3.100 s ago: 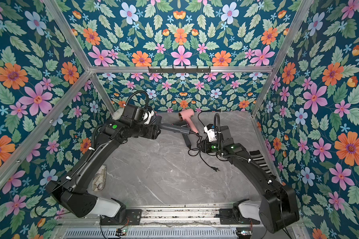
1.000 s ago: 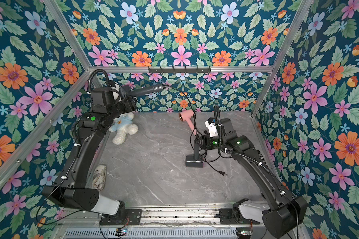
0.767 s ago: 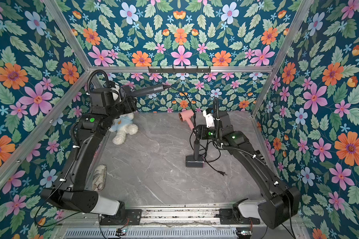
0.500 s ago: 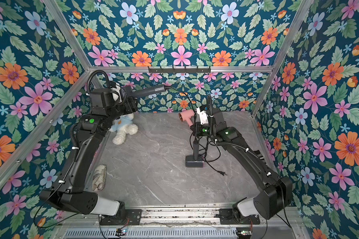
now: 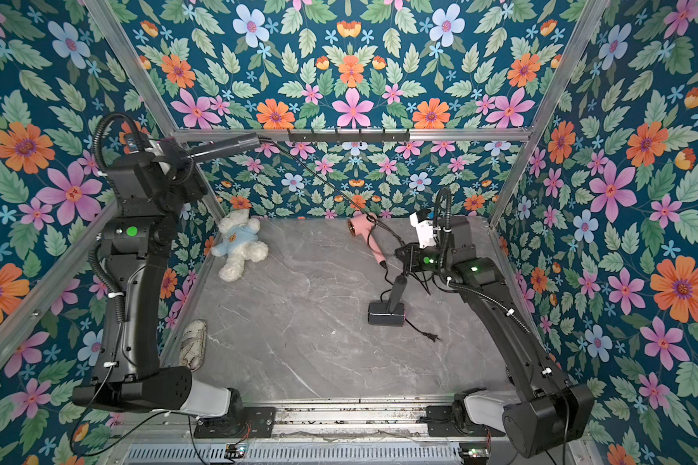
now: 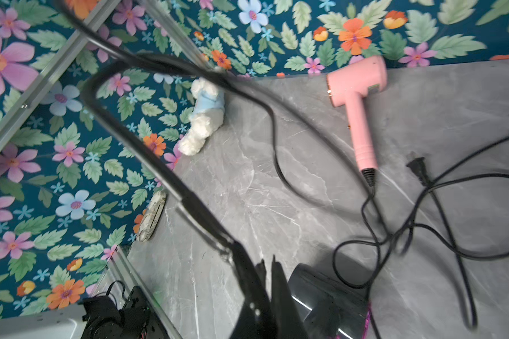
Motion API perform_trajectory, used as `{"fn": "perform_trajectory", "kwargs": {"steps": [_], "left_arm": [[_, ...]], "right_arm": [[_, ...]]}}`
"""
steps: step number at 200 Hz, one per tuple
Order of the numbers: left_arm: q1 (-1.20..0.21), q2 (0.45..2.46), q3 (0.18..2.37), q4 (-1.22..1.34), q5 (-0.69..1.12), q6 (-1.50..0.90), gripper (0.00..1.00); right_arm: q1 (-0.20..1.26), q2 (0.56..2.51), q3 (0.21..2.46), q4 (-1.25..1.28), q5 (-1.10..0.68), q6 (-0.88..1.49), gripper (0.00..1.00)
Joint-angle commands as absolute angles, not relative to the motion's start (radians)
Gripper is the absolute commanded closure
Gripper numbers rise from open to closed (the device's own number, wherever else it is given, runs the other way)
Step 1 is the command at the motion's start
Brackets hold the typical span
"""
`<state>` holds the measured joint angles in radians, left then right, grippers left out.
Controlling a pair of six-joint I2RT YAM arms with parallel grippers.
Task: Wrap the cord around the hair dryer
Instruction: Adjust the power cord at the center of the board.
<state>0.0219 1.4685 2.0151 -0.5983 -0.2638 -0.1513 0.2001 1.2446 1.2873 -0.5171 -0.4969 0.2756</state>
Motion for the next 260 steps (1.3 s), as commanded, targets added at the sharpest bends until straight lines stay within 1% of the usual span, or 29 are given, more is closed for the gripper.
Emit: {"fn": "perform_trajectory", "kwargs": {"steps": [1, 32, 56, 94, 134, 162, 186, 192, 198, 206, 215, 222, 226, 237, 260], "left_arm": [[0.055, 1.483, 2.072, -0.476, -0.472, -0.154, 1.0], [0.091, 1.488, 2.099, -0.495, -0.512, -0.084, 1.0], [0.127, 1.488, 2.118, -0.523, -0.517, -0.041, 1.0], [0.187, 1.471, 2.111, -0.54, -0.548, 0.014, 1.0], [0.297, 1.456, 2.117, -0.555, -0.564, 0.023, 1.0], [0.31, 1.435, 2.088, -0.578, -0.471, -0.044, 1.0], [0.307, 1.41, 2.027, -0.629, -0.255, -0.146, 1.0], [0.305, 1.396, 1.994, -0.628, -0.199, -0.168, 1.0], [0.298, 1.379, 1.952, -0.624, -0.155, -0.191, 1.0], [0.28, 1.355, 1.895, -0.611, -0.096, -0.214, 1.0], [0.253, 1.332, 1.841, -0.601, -0.062, -0.232, 1.0], [0.224, 1.318, 1.805, -0.593, -0.046, -0.242, 1.0], [0.209, 1.309, 1.786, -0.59, -0.032, -0.247, 1.0], [0.168, 1.289, 1.746, -0.581, -0.012, -0.267, 1.0], [0.065, 1.267, 1.706, -0.571, 0.002, -0.286, 1.0]], "right_arm": [[0.086, 1.247, 1.277, -0.56, -0.534, 0.325, 1.0], [-0.089, 1.305, 1.273, -0.545, -0.536, 0.39, 1.0], [-0.188, 1.371, 1.273, -0.523, -0.518, 0.42, 1.0], [-0.274, 1.453, 1.291, -0.496, -0.397, 0.441, 1.0], [-0.331, 1.533, 1.322, -0.529, -0.223, 0.425, 1.0], [-0.326, 1.579, 1.296, -0.559, -0.249, 0.39, 1.0], [-0.305, 1.587, 1.257, -0.62, -0.263, 0.339, 1.0], [-0.299, 1.578, 1.244, -0.629, -0.268, 0.327, 0.9], [-0.292, 1.566, 1.24, -0.648, -0.276, 0.312, 0.75], [-0.279, 1.548, 1.237, -0.668, -0.278, 0.292, 0.58], [-0.257, 1.519, 1.24, -0.687, -0.275, 0.277, 0.45], [-0.238, 1.497, 1.247, -0.706, -0.277, 0.267, 0.37], [-0.227, 1.484, 1.254, -0.718, -0.276, 0.261, 0.34], [-0.192, 1.451, 1.281, -0.757, -0.271, 0.241, 0.3], [-0.097, 1.395, 1.348, -0.84, -0.227, 0.192, 0.3]]}}
